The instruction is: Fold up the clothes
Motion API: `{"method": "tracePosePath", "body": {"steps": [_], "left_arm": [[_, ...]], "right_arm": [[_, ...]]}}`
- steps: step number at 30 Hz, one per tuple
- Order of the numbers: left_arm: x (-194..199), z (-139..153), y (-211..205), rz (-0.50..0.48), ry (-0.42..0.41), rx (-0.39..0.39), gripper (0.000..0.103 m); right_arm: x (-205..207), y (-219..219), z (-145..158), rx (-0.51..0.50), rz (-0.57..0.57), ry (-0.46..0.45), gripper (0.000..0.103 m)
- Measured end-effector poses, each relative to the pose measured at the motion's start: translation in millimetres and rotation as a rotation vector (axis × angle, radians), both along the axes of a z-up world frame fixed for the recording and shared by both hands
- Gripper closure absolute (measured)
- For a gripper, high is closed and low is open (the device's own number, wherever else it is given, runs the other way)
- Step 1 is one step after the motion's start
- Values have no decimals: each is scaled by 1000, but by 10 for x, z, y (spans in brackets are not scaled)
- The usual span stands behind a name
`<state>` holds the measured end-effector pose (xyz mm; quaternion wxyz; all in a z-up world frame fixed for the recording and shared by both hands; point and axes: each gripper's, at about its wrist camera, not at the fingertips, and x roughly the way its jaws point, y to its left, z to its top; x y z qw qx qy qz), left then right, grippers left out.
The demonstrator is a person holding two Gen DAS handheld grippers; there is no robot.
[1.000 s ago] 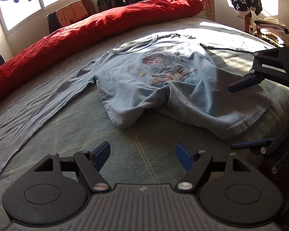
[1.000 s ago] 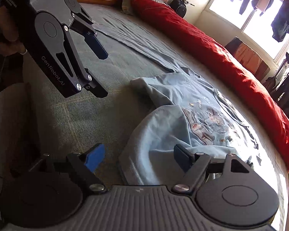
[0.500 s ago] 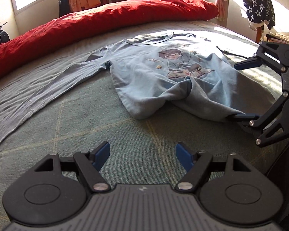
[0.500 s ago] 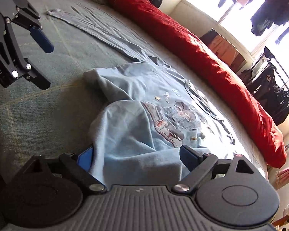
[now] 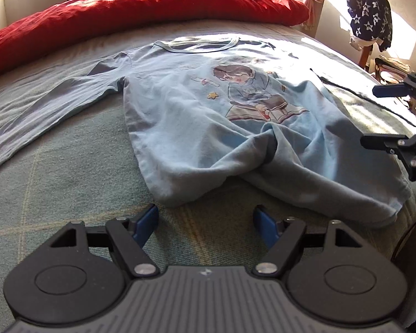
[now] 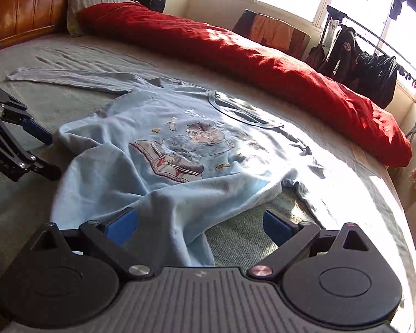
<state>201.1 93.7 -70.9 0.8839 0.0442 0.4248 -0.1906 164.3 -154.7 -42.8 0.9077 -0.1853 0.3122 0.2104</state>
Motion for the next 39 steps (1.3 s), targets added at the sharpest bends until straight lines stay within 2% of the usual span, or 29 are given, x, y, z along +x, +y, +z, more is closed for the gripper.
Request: {"method": "tracePosePath", "body": {"steps": [2,5,7,11,14,16,19,20,26,30,35,39], "left_arm": [[57,15,6,-6,0,-11,27],[113,22,10,-11,-16,-3,27],[137,25,32,-6,-15,-5,27],[162,22,87,-4,-18,21,27],[201,9,118,-7,-12,44,27],[230,8,123,-11,-12,56,27],[297,77,56,-39,-39,63,27],[340,110,25,-48,-51,63,27],[694,268,-215,-100,-116,69,27],[1021,255,-437,-127,-116,63,27],[1343,182,-726,-120,-100,98,27],[1247,281,-751,-143,-102,90,27]], "right_arm": [[-115,35,102,83,79,20,0],[-185,225,140,159,204,85,0],[-203,392,106,198,290,148,0],[-201,672,-20,343,424,338,0],[-203,876,-168,364,476,432,0],[-188,982,-292,322,461,460,0],[-113,970,-347,224,367,395,0],[-65,913,-329,219,340,375,0],[278,577,-236,196,173,262,0],[483,351,-304,214,88,258,0],[412,245,-327,233,47,250,0],[283,188,-278,256,46,239,0]]}}
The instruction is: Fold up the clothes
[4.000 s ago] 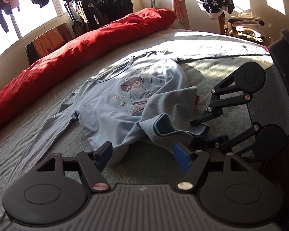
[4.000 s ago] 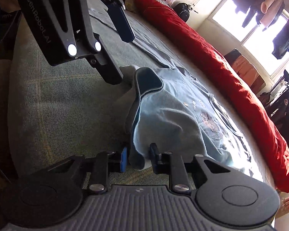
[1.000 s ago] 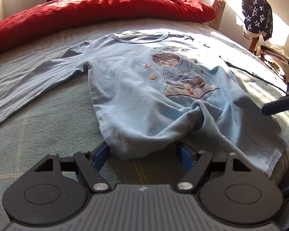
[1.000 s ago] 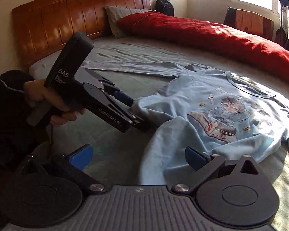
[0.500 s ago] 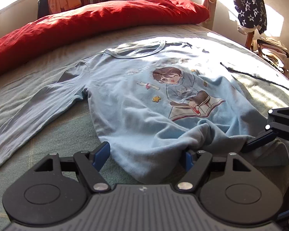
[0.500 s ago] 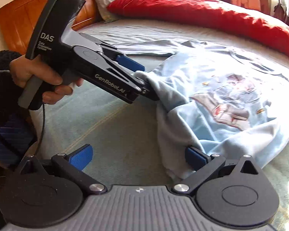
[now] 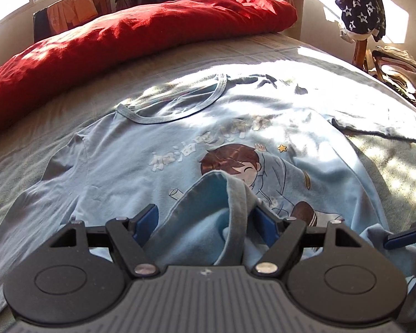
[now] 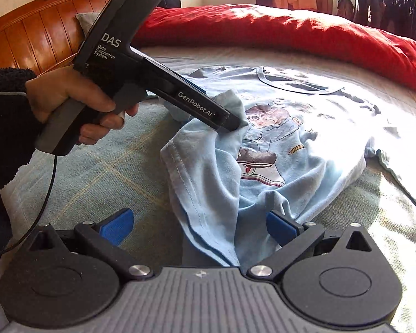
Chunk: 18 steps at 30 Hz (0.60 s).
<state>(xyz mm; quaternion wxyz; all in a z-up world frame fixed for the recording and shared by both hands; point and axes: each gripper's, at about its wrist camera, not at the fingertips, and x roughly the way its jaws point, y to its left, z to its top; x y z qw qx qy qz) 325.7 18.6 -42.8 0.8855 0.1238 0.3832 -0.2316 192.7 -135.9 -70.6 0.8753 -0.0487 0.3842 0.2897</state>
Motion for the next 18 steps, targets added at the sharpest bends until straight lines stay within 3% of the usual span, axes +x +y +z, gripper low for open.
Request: {"method": "tracePosePath", "body": {"steps": [9,14,16,17,18], "left_arm": [[-636,295,232,-23,17,34,27],[-1034,275,434,-11,85,-46,29],[-1096,239,482,-2,103,-92,41],[-1098,210,504,10,121,-120,61],[-1093,178,525,25,141,-148,69]], "right_arm": [[-413,-53,145,-1,27,-36,0],[-596,-81,118,30,19,-4,0],[-650,-90,94,38,15,8,0],[-687,-92,88,41,16,11,0],[-716,-95,89,42,14,12,0]]}}
